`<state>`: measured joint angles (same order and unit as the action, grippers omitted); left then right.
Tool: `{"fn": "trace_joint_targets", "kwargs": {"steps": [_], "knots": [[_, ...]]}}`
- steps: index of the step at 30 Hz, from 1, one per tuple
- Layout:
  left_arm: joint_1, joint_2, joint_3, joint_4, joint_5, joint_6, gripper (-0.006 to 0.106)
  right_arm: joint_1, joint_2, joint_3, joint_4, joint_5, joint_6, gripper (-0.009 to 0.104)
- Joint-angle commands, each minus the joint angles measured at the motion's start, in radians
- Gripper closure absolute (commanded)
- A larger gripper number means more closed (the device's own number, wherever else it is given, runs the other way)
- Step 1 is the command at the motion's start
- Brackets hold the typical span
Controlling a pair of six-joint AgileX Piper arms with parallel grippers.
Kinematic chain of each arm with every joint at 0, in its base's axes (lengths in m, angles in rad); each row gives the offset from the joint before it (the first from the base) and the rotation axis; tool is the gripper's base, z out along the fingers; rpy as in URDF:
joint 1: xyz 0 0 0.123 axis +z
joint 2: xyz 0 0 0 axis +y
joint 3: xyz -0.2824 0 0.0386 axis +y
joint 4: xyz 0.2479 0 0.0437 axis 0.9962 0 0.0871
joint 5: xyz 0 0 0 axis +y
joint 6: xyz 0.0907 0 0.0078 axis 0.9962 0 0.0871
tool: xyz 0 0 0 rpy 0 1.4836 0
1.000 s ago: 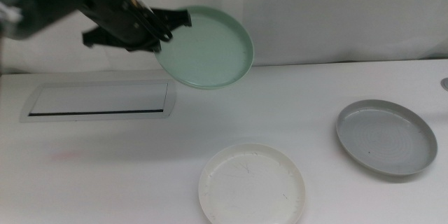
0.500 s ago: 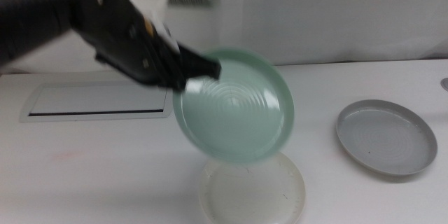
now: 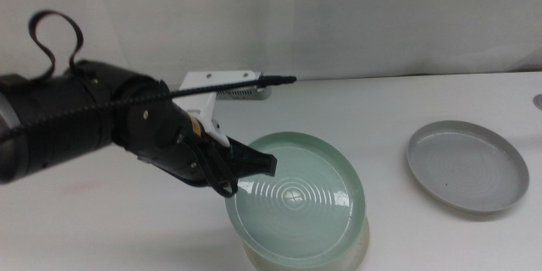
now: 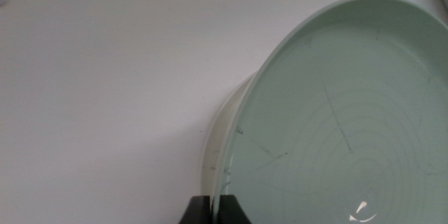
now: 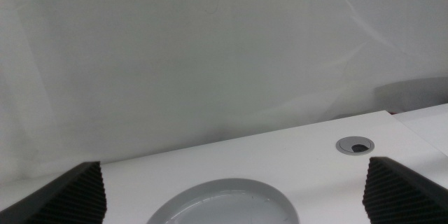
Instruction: Stack the three bowls on top of each other.
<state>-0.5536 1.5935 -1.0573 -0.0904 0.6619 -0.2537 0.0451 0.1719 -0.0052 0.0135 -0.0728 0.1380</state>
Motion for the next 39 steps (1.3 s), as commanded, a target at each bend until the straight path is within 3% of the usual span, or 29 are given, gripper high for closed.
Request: {"fn": "trace_joint_targets", "kwargs": {"steps": [1,24,26,29,32,33,39], "knots": [[-0.007,-0.001,0.022,-0.028,-0.064,0.0,0.103,0.004,-0.005,0.039,-0.005,-0.002,-0.006,-0.008],[-0.054,0.208,0.027,-0.057,-0.115,-0.023,0.103,0.004,-0.005,0.039,-0.003,-0.002,-0.006,-0.008],[-0.054,0.208,0.027,-0.049,-0.118,-0.026,0.099,0.004,-0.005,0.039,-0.003,-0.002,-0.006,-0.008],[-0.054,0.208,0.021,-0.046,-0.117,-0.019,0.066,0.004,-0.005,0.039,-0.003,-0.002,-0.006,-0.008],[-0.054,0.207,0.018,-0.046,-0.115,-0.019,0.016,0.004,-0.005,0.039,-0.003,-0.005,-0.006,-0.008],[-0.054,0.207,0.012,-0.046,-0.107,-0.024,0.008,0.004,-0.005,0.039,-0.003,-0.005,-0.006,-0.008],[-0.054,0.165,-0.016,0.008,-0.106,-0.024,0.009,0.004,-0.005,0.039,-0.003,-0.005,-0.006,-0.008]]}}
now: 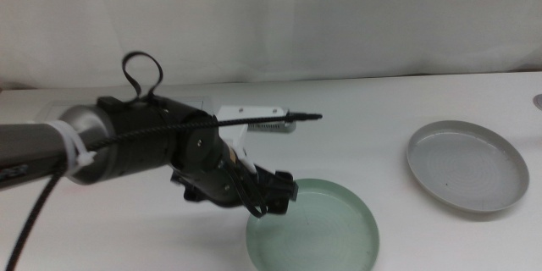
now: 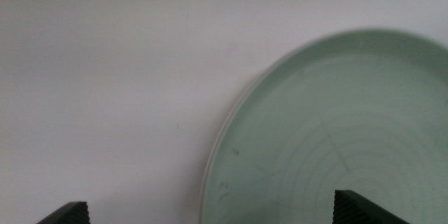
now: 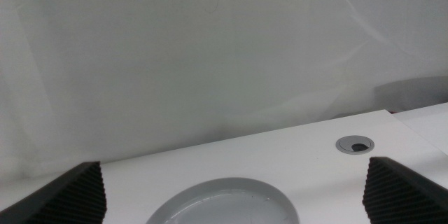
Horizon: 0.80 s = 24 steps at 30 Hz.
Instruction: Stack the three bowls on top of each other.
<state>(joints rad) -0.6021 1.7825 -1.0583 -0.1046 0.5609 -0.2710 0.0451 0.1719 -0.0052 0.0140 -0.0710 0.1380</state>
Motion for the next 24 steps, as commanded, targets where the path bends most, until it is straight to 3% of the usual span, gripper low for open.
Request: {"fn": "trace_joint_targets", "kwargs": {"steps": [1,8,16,19,22,23,24], "knots": [[-0.005,-0.034,-0.02,0.038,-0.005,-0.007,0.009,0.004,-0.005,0.039,-0.004,-0.007,-0.006,-0.008],[0.082,-0.179,-0.073,0.151,0.03,-0.009,0.009,0.004,-0.005,0.039,-0.004,-0.008,-0.006,-0.008],[0.466,-0.426,-0.087,0.229,0.13,0.045,0.01,0.004,-0.005,0.039,-0.004,-0.01,-0.006,-0.008],[0.634,-0.531,-0.085,0.225,0.208,0.043,0.029,0.004,-0.005,0.039,-0.004,-0.01,-0.006,-0.008],[0.672,-0.623,-0.084,0.229,0.212,0.043,0.081,0.004,-0.005,0.039,-0.002,-0.01,-0.006,-0.008],[0.672,-0.66,-0.079,0.237,0.205,0.047,0.105,0.004,-0.005,0.039,-0.002,-0.012,-0.006,-0.008],[0.668,-0.701,-0.066,0.239,0.183,0.069,0.101,0.004,-0.005,0.039,-0.002,-0.012,-0.006,-0.008]]}}
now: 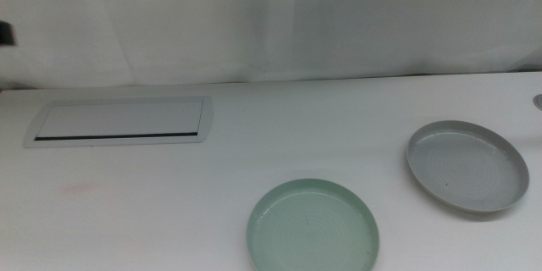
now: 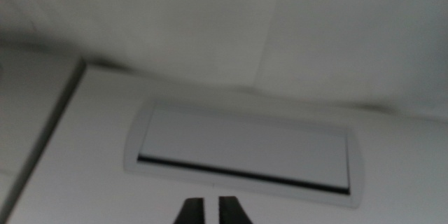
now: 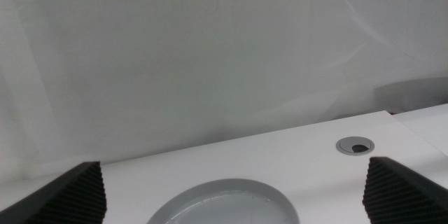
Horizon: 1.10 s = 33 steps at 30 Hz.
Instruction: Stack the three bowls on top of each other.
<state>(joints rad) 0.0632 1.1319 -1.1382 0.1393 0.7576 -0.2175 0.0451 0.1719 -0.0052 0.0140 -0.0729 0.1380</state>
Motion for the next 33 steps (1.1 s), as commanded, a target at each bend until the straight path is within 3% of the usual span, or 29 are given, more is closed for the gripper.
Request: {"fn": "trace_joint_targets", "kwargs": {"steps": [1,6,12,20,26,33], "knots": [[0.001,-0.093,0.03,-0.005,-0.036,0.02,0.101,0.004,-0.005,0.039,-0.002,-0.01,-0.006,-0.008],[-0.003,-0.342,0.239,0.028,-0.235,0.02,0.101,0.004,-0.005,0.039,-0.002,-0.01,-0.005,-0.008],[-0.003,-0.747,0.677,0.044,-0.598,0.025,0.101,0.004,-0.005,0.039,-0.002,-0.01,-0.003,-0.008],[-0.003,-1.05,1.114,0.044,-0.789,-0.013,0.101,0.004,-0.005,0.039,-0.002,-0.017,-0.003,-0.008],[-0.003,-1.144,1.166,0.035,-0.622,-0.014,0.101,0.004,-0.005,0.004,-0.002,0.013,0.053,-0.008],[-0.003,-1.148,1.175,0.035,-0.667,-0.014,0.101,0.004,0.009,-0.223,-0.031,0.24,0.019,-0.008]]}}
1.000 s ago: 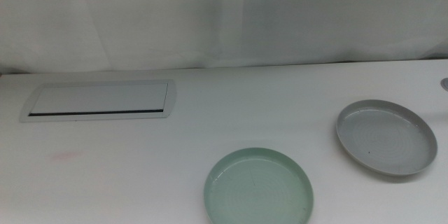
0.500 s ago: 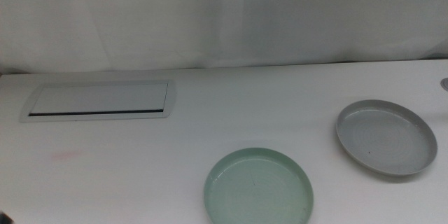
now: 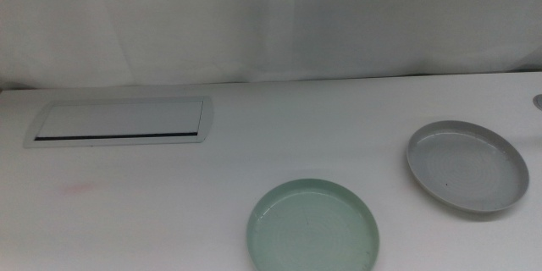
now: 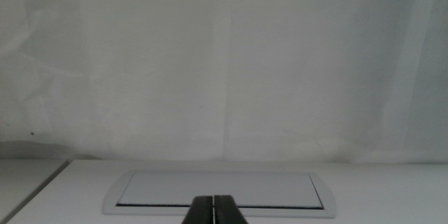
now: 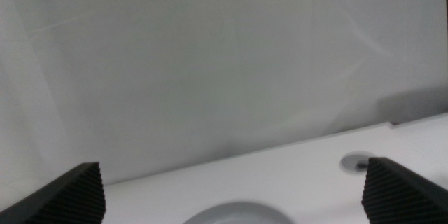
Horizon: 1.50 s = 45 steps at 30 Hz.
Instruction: Stack the three bowls on top of each other.
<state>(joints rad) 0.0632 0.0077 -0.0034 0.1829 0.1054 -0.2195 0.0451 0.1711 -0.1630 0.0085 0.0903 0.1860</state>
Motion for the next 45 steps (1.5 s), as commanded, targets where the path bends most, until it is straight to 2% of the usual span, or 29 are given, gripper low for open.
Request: {"fn": "trace_joint_targets", "kwargs": {"steps": [1,4,8,11,17,22,24,25,27,29,45], "knots": [[-0.003,-0.024,0.04,-0.008,-0.015,-0.012,0.101,0.004,0.025,-0.124,-0.031,0.149,-0.055,-0.008],[-0.003,-0.024,0.04,-0.007,-0.015,-0.012,0.101,0.004,0.105,-0.316,-0.071,0.389,-0.076,-0.008],[-0.003,-0.024,0.04,-0.007,-0.032,-0.012,0.101,0.004,0.269,-0.524,-0.149,0.628,-0.072,-0.008],[-0.003,-0.024,0.04,-0.007,-0.032,-0.012,0.101,0.004,0.437,-0.679,-0.164,0.757,-0.085,-0.008],[-0.003,-0.024,0.04,-0.007,-0.032,-0.012,0.101,0.004,0.749,-0.9,-0.166,0.899,-0.158,-0.008],[-0.003,-0.024,0.04,-0.007,-0.032,-0.012,0.101,0.002,0.97,-0.956,-0.172,0.909,-0.179,-0.008],[-0.003,-0.024,0.04,-0.007,-0.032,-0.012,0.101,-0.019,1.046,-0.956,-0.147,0.903,-0.197,-0.008],[-0.003,-0.024,0.04,-0.009,-0.032,-0.012,0.101,-0.038,1.088,-0.956,-0.116,0.899,-0.219,-0.008],[-0.003,-0.024,0.04,-0.009,-0.032,-0.012,0.101,-0.111,1.196,-0.956,-0.002,0.88,-0.295,-0.008],[-0.003,-0.024,0.04,-0.009,-0.032,-0.012,0.101,-0.152,1.256,-0.956,0.058,0.856,-0.33,-0.008],[-0.003,-0.024,0.04,-0.015,-0.032,-0.012,0.103,-0.165,1.581,-0.954,0.062,0.628,-0.345,-0.008]]}}
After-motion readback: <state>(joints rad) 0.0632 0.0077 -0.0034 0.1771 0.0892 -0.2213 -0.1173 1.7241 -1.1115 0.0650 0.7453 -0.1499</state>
